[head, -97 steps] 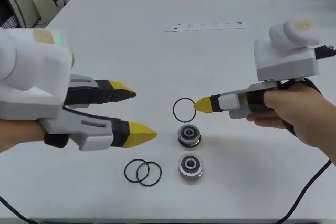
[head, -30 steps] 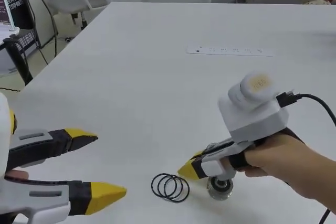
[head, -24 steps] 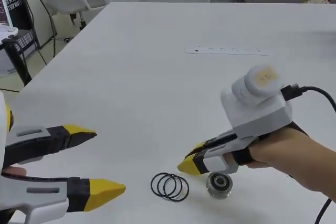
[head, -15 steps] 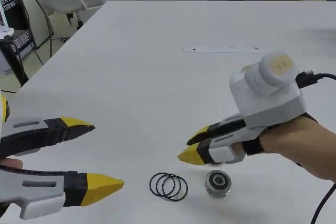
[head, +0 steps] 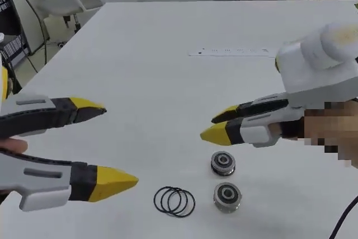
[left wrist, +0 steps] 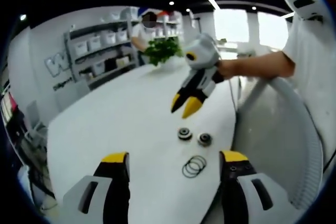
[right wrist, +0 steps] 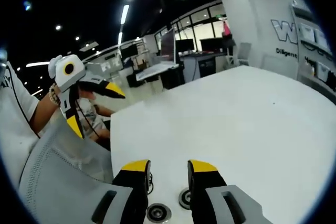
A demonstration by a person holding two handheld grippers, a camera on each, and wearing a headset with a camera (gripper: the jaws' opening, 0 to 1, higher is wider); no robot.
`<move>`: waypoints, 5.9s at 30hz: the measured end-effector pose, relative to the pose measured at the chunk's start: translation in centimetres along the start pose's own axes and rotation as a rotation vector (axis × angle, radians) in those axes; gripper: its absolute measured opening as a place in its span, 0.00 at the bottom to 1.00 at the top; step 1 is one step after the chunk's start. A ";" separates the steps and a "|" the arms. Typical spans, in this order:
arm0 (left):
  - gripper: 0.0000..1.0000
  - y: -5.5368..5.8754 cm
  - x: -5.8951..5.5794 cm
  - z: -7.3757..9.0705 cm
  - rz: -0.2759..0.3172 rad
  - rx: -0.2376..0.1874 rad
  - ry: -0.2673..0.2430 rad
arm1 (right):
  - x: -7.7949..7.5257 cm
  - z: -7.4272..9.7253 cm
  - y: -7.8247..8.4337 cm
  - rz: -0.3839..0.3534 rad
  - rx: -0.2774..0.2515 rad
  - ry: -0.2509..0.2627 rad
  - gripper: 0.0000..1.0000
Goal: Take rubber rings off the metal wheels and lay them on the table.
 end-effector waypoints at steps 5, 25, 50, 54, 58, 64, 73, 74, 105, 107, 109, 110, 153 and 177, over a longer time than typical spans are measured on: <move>0.70 -2.3 0.8 -0.9 -0.058 -0.038 0.018 | -1.8 1.4 0.2 -0.037 -0.029 0.065 0.26; 0.54 -6.8 1.6 -10.5 -0.122 -0.166 0.133 | -4.1 0.9 6.1 -0.048 0.182 0.098 0.28; 0.34 2.8 -0.5 -19.3 -0.020 -0.039 0.204 | -4.4 -0.6 8.8 0.002 0.263 0.054 0.26; 0.25 3.7 -0.7 -19.6 0.014 -0.035 0.206 | -4.2 -0.9 9.0 -0.004 0.261 0.044 0.26; 0.21 4.1 -0.8 -19.6 0.022 -0.029 0.210 | -4.1 -1.1 9.1 0.001 0.264 0.038 0.25; 0.19 4.4 -1.2 -19.8 0.036 -0.016 0.220 | -3.9 -1.2 9.2 0.006 0.261 0.034 0.24; 0.15 4.8 -1.7 -20.1 0.032 -0.004 0.243 | -3.7 -1.4 9.2 0.015 0.259 0.019 0.19; 0.15 4.8 -1.7 -20.1 0.035 -0.005 0.242 | -3.7 -1.4 9.2 0.014 0.261 0.019 0.19; 0.14 5.0 -1.7 -19.4 0.021 -0.016 0.225 | -4.9 -0.1 8.8 -0.438 0.104 0.092 0.00; 0.14 5.0 -1.7 -19.4 0.021 -0.016 0.225 | -4.5 -0.2 8.8 -0.443 0.104 0.090 0.00; 0.14 5.0 -1.7 -19.3 0.018 -0.016 0.224 | -4.3 -0.3 8.7 -0.456 0.100 0.088 0.00; 0.14 5.0 -1.7 -19.3 0.016 -0.016 0.223 | -4.2 -0.3 8.7 -0.461 0.098 0.086 0.00; 0.23 1.9 0.0 -16.9 0.020 -0.003 0.191 | -3.6 0.1 5.0 -0.453 0.013 0.098 0.00; 0.43 2.4 0.5 -3.6 0.012 0.005 0.060 | -0.1 -1.2 1.7 -0.380 -0.057 -0.007 0.00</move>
Point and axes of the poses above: the centre of the closed fingertips' face, and the gripper's own axes: z roughly backward along the fingers, x roughly to its left, y roughly out of its underside, the point moved 6 cm from there along z, roughly backward along the fingers, and after that the axes turned 5 degrees about -x, right-handed, at the moved point
